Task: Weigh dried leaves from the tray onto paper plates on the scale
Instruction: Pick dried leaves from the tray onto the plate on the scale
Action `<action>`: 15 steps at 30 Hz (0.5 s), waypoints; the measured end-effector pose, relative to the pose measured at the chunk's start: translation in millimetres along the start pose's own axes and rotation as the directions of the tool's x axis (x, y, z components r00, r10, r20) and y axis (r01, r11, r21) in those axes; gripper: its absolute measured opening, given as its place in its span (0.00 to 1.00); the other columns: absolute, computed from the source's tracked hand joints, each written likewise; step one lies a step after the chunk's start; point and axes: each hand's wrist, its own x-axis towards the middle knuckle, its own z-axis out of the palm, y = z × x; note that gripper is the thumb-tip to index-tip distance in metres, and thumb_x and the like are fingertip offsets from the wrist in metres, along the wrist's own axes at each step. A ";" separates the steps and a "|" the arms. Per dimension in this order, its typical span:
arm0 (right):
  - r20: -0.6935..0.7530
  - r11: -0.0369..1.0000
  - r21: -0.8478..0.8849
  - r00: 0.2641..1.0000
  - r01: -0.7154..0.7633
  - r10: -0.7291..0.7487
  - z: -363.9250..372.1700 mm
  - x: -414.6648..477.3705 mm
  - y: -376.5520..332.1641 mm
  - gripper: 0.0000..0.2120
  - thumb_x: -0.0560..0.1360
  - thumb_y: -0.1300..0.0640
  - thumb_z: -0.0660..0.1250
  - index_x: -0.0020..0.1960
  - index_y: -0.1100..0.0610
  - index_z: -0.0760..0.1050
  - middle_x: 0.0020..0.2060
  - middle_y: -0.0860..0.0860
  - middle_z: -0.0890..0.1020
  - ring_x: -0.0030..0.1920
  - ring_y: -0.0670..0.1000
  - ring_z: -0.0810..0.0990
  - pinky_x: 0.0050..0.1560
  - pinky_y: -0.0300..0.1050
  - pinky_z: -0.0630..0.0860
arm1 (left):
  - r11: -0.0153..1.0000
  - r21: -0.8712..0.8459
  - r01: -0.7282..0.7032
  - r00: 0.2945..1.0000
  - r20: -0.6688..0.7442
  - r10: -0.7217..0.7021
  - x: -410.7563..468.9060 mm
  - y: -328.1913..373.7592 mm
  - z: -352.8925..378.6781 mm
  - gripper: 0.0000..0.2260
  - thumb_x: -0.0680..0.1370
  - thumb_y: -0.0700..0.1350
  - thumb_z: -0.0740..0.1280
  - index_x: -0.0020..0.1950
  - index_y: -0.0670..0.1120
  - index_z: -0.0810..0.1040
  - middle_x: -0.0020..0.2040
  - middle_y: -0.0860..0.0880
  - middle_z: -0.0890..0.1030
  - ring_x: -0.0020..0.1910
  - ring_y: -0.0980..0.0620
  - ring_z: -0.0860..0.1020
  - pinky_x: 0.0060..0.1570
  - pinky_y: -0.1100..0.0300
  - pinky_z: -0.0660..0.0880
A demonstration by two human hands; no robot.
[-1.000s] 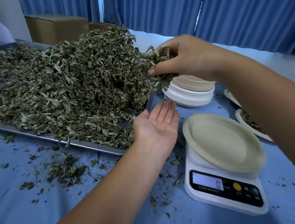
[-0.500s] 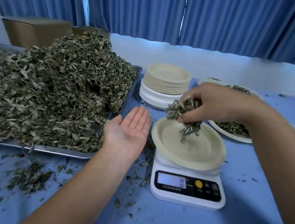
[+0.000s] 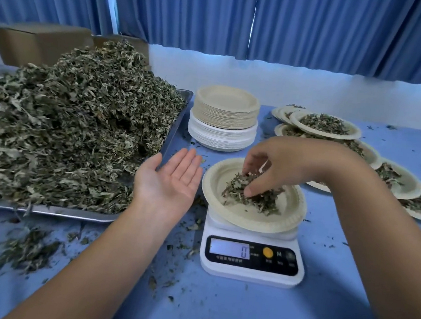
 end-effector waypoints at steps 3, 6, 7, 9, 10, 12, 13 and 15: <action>-0.056 0.996 0.071 0.997 0.053 -0.049 -5.1 -6.0 1.3 0.17 0.68 0.39 0.73 0.54 0.42 0.77 0.53 0.38 0.78 0.55 0.41 0.77 0.54 0.40 0.73 | 1.000 0.012 -0.019 1.000 -0.006 0.020 1.9 0.2 -1.3 0.22 0.82 0.52 0.53 0.64 0.36 0.73 0.60 0.39 0.79 0.62 0.43 0.76 0.65 0.50 0.70; -0.208 0.986 0.112 0.973 0.127 -0.102 -3.5 -1.4 2.5 0.04 0.73 0.48 0.71 0.46 0.47 0.79 0.42 0.39 0.80 0.42 0.38 0.78 0.41 0.34 0.73 | 1.000 0.021 -0.018 1.000 -0.013 0.018 3.6 0.0 -3.0 0.22 0.82 0.53 0.54 0.63 0.37 0.73 0.59 0.40 0.79 0.61 0.44 0.77 0.64 0.50 0.70; -0.241 0.987 0.101 0.965 0.127 -0.100 -1.9 1.4 3.0 0.02 0.74 0.50 0.70 0.44 0.48 0.79 0.37 0.40 0.79 0.37 0.37 0.76 0.35 0.32 0.71 | 1.000 0.028 -0.014 1.000 -0.014 0.014 3.8 -0.6 -3.6 0.22 0.82 0.53 0.54 0.63 0.37 0.74 0.59 0.40 0.79 0.61 0.44 0.77 0.64 0.50 0.71; -0.224 0.994 0.057 0.971 0.094 -0.079 2.8 5.7 3.3 0.03 0.74 0.52 0.69 0.43 0.50 0.80 0.33 0.40 0.77 0.31 0.37 0.74 0.29 0.30 0.67 | 0.999 0.038 -0.008 1.000 -0.021 0.009 3.8 -2.2 -4.5 0.21 0.81 0.53 0.55 0.62 0.38 0.74 0.58 0.41 0.80 0.59 0.44 0.78 0.62 0.50 0.72; -0.183 0.996 0.037 0.980 0.081 -0.073 5.7 7.8 3.2 0.04 0.74 0.51 0.69 0.44 0.51 0.81 0.33 0.41 0.77 0.31 0.38 0.74 0.30 0.30 0.68 | 0.999 0.041 -0.008 1.000 -0.025 0.009 3.8 -2.7 -4.9 0.22 0.81 0.53 0.55 0.62 0.38 0.74 0.58 0.41 0.80 0.59 0.44 0.78 0.62 0.51 0.72; -0.073 0.998 0.020 0.995 0.066 -0.064 11.8 11.8 3.5 0.05 0.74 0.51 0.68 0.46 0.52 0.81 0.37 0.46 0.80 0.35 0.44 0.76 0.35 0.35 0.71 | 0.999 0.040 -0.008 1.000 -0.025 0.009 4.0 -3.5 -5.6 0.22 0.81 0.53 0.55 0.62 0.38 0.74 0.58 0.41 0.80 0.59 0.44 0.78 0.61 0.51 0.72; -0.024 0.998 0.018 0.998 0.055 -0.054 14.6 13.4 3.7 0.06 0.74 0.51 0.68 0.46 0.52 0.80 0.40 0.49 0.82 0.37 0.47 0.77 0.37 0.38 0.72 | 0.999 0.035 -0.008 1.000 -0.024 0.009 4.0 -3.7 -6.0 0.22 0.81 0.53 0.55 0.62 0.37 0.74 0.58 0.40 0.80 0.59 0.43 0.78 0.61 0.51 0.72; 0.017 0.999 0.028 0.999 0.034 -0.035 17.6 15.5 5.3 0.07 0.75 0.50 0.68 0.47 0.53 0.80 0.43 0.51 0.83 0.39 0.49 0.79 0.38 0.40 0.74 | 0.999 0.031 -0.010 1.000 -0.022 0.011 4.5 -3.7 -6.4 0.22 0.81 0.53 0.55 0.62 0.37 0.74 0.58 0.40 0.80 0.58 0.43 0.78 0.60 0.50 0.73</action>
